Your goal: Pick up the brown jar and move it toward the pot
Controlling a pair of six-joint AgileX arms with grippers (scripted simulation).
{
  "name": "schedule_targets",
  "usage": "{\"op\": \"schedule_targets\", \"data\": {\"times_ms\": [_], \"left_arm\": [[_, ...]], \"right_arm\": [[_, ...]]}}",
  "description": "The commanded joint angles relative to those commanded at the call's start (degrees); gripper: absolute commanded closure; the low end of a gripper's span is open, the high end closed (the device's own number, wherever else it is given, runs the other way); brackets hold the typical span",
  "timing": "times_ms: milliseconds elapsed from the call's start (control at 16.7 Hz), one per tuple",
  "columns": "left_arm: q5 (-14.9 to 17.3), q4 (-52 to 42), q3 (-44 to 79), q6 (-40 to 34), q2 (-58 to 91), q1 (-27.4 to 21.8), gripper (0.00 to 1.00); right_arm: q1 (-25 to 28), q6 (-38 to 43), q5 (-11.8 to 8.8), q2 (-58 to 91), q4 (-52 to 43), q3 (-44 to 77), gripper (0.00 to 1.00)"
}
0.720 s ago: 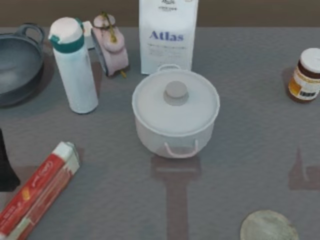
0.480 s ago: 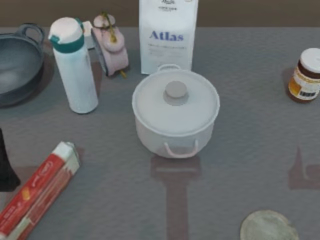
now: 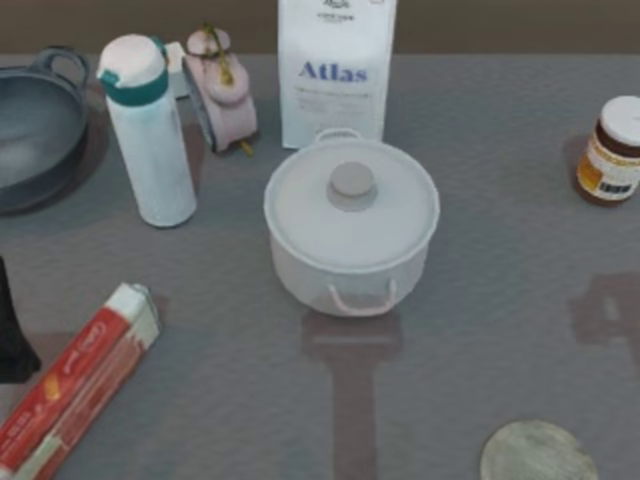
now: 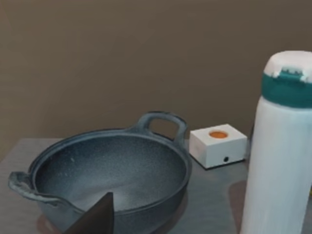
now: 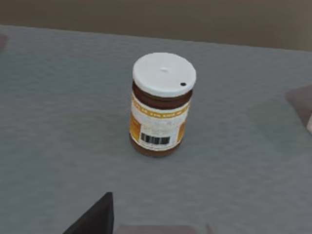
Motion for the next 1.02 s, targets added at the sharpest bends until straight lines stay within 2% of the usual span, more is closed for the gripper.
{"op": "schedule_targets", "data": {"times_ms": [660, 1020], "left_arm": [[0.0, 0.0, 0.0, 0.0, 0.0, 0.0, 0.0], [0.0, 0.0, 0.0, 0.0, 0.0, 0.0, 0.0]], "right_arm": [[-1.4, -16.1, -0.7, 65.5, -41.3, 58.9, 0.0], [-1.0, -25.7, -2.1, 97.8, -57.6, 93.3, 0.0]]}}
